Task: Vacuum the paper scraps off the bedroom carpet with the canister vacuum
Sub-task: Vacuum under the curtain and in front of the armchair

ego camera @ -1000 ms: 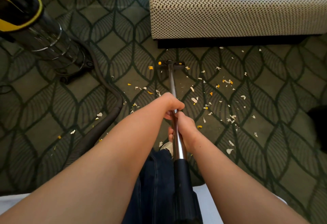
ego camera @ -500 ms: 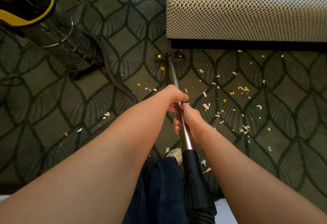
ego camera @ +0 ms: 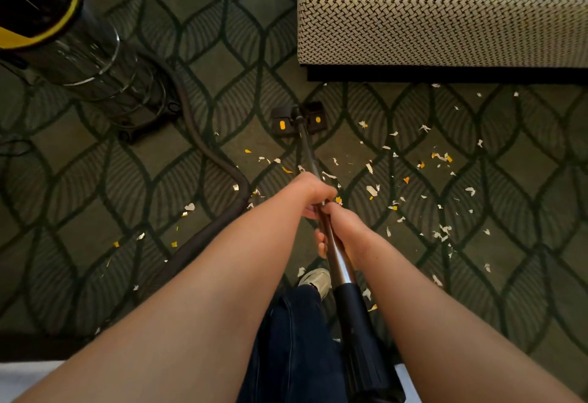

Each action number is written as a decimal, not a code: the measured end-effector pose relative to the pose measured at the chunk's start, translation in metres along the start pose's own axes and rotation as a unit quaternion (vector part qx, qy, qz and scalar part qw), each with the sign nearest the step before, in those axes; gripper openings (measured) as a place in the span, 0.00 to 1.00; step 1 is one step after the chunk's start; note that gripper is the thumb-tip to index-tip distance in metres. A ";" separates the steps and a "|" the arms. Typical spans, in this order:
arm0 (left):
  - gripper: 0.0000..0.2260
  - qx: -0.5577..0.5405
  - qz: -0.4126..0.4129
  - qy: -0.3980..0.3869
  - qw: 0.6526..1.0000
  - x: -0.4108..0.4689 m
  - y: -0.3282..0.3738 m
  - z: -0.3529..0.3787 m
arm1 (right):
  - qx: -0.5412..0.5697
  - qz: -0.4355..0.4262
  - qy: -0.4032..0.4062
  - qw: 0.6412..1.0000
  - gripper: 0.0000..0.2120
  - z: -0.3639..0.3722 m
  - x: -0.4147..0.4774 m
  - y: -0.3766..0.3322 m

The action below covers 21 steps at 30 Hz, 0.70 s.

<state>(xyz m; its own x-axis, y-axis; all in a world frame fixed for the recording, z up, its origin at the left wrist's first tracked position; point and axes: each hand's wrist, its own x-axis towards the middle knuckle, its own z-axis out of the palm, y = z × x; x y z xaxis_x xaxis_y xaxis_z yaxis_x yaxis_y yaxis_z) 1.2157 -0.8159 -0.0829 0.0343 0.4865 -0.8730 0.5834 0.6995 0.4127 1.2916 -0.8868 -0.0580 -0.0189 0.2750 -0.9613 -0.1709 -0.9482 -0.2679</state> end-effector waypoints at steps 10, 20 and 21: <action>0.05 -0.013 -0.020 -0.023 0.999 -0.022 0.003 0.026 | -0.013 0.015 -0.003 1.000 0.17 -0.030 -0.017 0.015; 0.05 0.000 -0.042 -0.044 0.998 -0.036 0.000 0.053 | -0.035 -0.041 0.028 0.998 0.12 -0.049 -0.030 0.037; 0.06 0.003 -0.043 -0.049 0.998 -0.037 0.003 0.054 | -0.042 -0.051 0.027 0.997 0.12 -0.052 -0.033 0.038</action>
<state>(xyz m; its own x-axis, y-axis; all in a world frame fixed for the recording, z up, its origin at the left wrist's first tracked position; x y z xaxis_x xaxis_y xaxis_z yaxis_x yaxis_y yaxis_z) 1.2601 -0.8600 -0.0639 0.0635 0.3713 -0.9264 0.5916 0.7335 0.3345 1.3373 -0.9403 -0.0399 0.0479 0.3639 -0.9302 -0.0864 -0.9263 -0.3668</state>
